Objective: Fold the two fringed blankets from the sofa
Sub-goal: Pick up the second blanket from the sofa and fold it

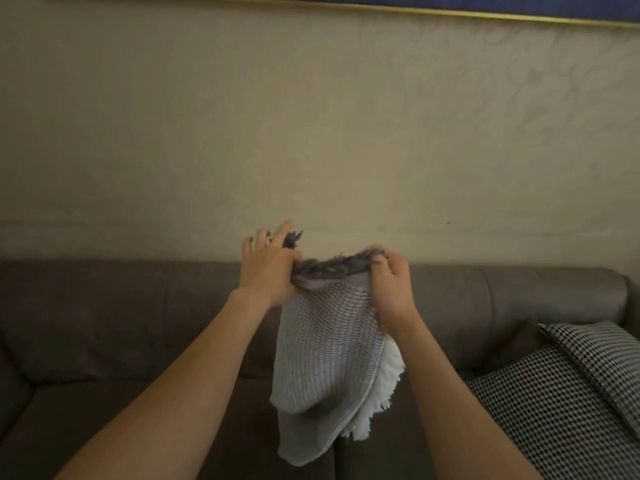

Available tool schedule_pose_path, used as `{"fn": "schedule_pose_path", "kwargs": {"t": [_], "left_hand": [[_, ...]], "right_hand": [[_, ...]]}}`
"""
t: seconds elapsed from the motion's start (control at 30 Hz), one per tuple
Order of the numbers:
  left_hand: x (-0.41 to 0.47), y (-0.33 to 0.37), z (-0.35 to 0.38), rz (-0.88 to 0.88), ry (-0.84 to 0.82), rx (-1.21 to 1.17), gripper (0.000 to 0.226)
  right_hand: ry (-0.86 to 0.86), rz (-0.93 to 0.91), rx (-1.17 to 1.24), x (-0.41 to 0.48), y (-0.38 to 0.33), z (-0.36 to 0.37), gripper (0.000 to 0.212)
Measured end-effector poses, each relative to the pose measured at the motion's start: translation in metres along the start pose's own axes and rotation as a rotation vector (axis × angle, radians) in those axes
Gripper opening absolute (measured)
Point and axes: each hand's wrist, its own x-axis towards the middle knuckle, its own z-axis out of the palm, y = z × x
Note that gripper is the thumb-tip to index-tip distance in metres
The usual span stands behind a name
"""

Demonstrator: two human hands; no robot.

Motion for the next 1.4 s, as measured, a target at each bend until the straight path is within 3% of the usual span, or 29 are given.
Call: {"fn": "schedule_pose_path", "kwargs": {"t": [0.07, 0.13, 0.23, 0.27, 0.33, 0.43, 0.5, 0.6, 0.63, 0.77, 0.87, 1.0, 1.07, 1.13, 1.23, 1.3, 1.4], "left_hand": [[0.006, -0.003, -0.009, 0.011, 0.088, -0.052, 0.024], [0.009, -0.004, -0.025, 0.006, 0.156, -0.119, 0.017], [0.013, 0.003, -0.048, -0.015, 0.259, -0.144, 0.021], [0.015, 0.004, -0.051, 0.009, 0.327, -0.104, 0.024], [0.018, 0.009, -0.059, 0.08, 0.43, -0.043, 0.029], [0.021, 0.011, -0.077, 0.079, 0.433, -0.077, 0.021], [0.023, 0.003, -0.084, -0.01, 0.325, -0.124, 0.012], [0.02, -0.006, -0.07, -0.109, 0.221, -0.33, 0.033], [0.019, -0.006, -0.063, -0.131, 0.231, -0.431, 0.033], [0.013, 0.0, -0.037, -0.253, 0.333, -0.699, 0.027], [0.009, 0.0, -0.026, -0.432, 0.433, -0.965, 0.026], [0.003, 0.002, -0.016, -0.617, 0.518, -1.349, 0.058], [0.0, 0.003, -0.011, -0.587, 0.5, -1.49, 0.036], [-0.002, 0.007, -0.008, -0.524, 0.424, -1.532, 0.013], [0.0, 0.013, -0.008, -0.465, 0.332, -1.568, 0.01], [0.005, 0.014, -0.007, -0.408, 0.365, -1.534, 0.016], [0.007, 0.017, -0.005, -0.363, 0.519, -1.367, 0.02]], "right_hand": [[0.078, -0.02, 0.019, 0.002, -0.012, -0.012, 0.035], [-0.035, -0.061, -0.113, 0.003, -0.024, -0.028, 0.035], [-0.311, -0.038, -0.506, 0.009, -0.026, -0.041, 0.088], [-0.328, -0.049, -0.656, 0.012, -0.025, -0.04, 0.083], [-0.242, -0.13, -0.979, 0.018, -0.025, -0.034, 0.05], [-0.154, -0.147, -1.26, 0.02, -0.037, -0.028, 0.037], [-0.364, 0.026, -1.095, 0.022, -0.051, -0.036, 0.027], [-0.751, 0.23, -0.783, 0.023, -0.061, -0.048, 0.027], [-0.735, 0.218, -0.699, 0.025, -0.054, -0.047, 0.027], [-0.345, 0.146, -0.463, 0.028, -0.034, -0.035, 0.04], [-0.426, 0.178, -0.329, 0.023, -0.033, -0.027, 0.051], [-0.32, 0.191, -0.036, 0.019, -0.035, -0.023, 0.068], [-0.252, 0.162, 0.022, 0.017, -0.039, -0.021, 0.074], [-0.249, 0.148, 0.124, 0.015, -0.041, -0.023, 0.071], [-0.248, 0.178, 0.262, 0.015, -0.042, -0.029, 0.073], [-0.178, 0.213, 0.298, 0.017, -0.04, -0.033, 0.072], [0.063, 0.224, 0.23, 0.022, -0.032, -0.041, 0.082]]}}
